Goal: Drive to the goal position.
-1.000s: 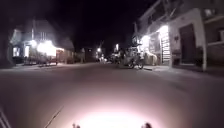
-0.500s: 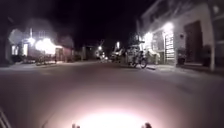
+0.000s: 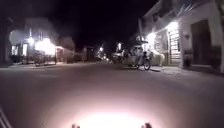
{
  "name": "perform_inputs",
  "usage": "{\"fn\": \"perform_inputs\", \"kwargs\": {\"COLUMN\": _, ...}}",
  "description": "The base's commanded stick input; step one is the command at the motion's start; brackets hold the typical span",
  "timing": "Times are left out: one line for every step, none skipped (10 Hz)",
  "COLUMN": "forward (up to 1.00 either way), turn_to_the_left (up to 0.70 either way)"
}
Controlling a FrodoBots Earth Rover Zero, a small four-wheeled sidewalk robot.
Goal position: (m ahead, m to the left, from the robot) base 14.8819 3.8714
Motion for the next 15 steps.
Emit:
{"fn": "perform_inputs", "kwargs": {"forward": 0.85, "turn_to_the_left": 0.00}}
{"fn": "perform_inputs", "kwargs": {"forward": 0.85, "turn_to_the_left": 0.00}}
{"fn": "perform_inputs", "kwargs": {"forward": 0.85, "turn_to_the_left": 0.00}}
{"fn": "perform_inputs", "kwargs": {"forward": 0.85, "turn_to_the_left": 0.00}}
{"fn": "perform_inputs", "kwargs": {"forward": 0.85, "turn_to_the_left": 0.00}}
{"fn": "perform_inputs", "kwargs": {"forward": 0.85, "turn_to_the_left": 0.00}}
{"fn": "perform_inputs", "kwargs": {"forward": 0.85, "turn_to_the_left": 0.00}}
{"fn": "perform_inputs", "kwargs": {"forward": 0.85, "turn_to_the_left": 0.00}}
{"fn": "perform_inputs", "kwargs": {"forward": 0.85, "turn_to_the_left": 0.00}}
{"fn": "perform_inputs", "kwargs": {"forward": 0.85, "turn_to_the_left": 0.00}}
{"fn": "perform_inputs", "kwargs": {"forward": 0.85, "turn_to_the_left": 0.00}}
{"fn": "perform_inputs", "kwargs": {"forward": 0.85, "turn_to_the_left": 0.00}}
{"fn": "perform_inputs", "kwargs": {"forward": 0.85, "turn_to_the_left": 0.00}}
{"fn": "perform_inputs", "kwargs": {"forward": 0.85, "turn_to_the_left": 0.00}}
{"fn": "perform_inputs", "kwargs": {"forward": 0.85, "turn_to_the_left": 0.00}}
